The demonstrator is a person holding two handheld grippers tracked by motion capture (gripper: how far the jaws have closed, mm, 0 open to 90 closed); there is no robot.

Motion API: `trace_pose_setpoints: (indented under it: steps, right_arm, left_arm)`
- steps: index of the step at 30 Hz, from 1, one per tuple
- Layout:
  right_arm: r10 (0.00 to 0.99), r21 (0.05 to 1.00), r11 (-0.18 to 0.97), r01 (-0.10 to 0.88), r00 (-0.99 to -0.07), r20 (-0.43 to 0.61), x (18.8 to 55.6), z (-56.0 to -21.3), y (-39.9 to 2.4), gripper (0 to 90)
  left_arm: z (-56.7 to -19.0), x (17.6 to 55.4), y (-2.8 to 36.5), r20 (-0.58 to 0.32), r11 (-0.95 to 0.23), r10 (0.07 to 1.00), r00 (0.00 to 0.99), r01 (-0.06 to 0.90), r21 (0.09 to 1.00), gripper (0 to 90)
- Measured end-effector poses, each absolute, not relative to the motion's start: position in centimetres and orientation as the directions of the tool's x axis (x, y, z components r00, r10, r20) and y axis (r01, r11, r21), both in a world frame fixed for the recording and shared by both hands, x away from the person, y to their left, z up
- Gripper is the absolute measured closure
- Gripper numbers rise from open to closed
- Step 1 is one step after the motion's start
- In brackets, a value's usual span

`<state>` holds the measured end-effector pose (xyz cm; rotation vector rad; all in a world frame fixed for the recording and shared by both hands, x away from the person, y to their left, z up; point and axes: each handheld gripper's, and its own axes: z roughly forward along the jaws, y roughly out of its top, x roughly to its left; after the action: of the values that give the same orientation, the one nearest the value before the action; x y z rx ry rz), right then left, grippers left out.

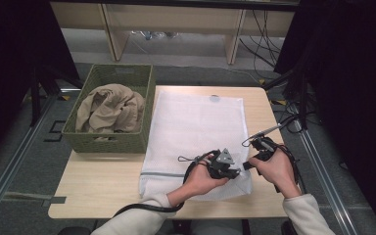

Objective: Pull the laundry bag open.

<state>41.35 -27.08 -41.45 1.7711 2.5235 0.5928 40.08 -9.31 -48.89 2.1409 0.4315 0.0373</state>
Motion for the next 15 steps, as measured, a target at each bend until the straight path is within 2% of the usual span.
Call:
trace_pose_setpoints:
  steps: [8,15]
  right_arm:
    - [0.909,0.301,0.294,0.907,-0.362,0.205,41.39,-41.59,-27.07,86.5]
    - [0.911,0.299,0.292,0.909,-0.359,0.201,41.39,-41.63,-27.11,86.6]
  left_arm:
    - [-48.83,39.88,-9.11,-0.155,-0.520,0.329,0.932,0.315,0.794,86.7]
    - [-48.75,39.92,-8.86,-0.134,-0.541,0.330,0.934,0.304,0.784,86.7]
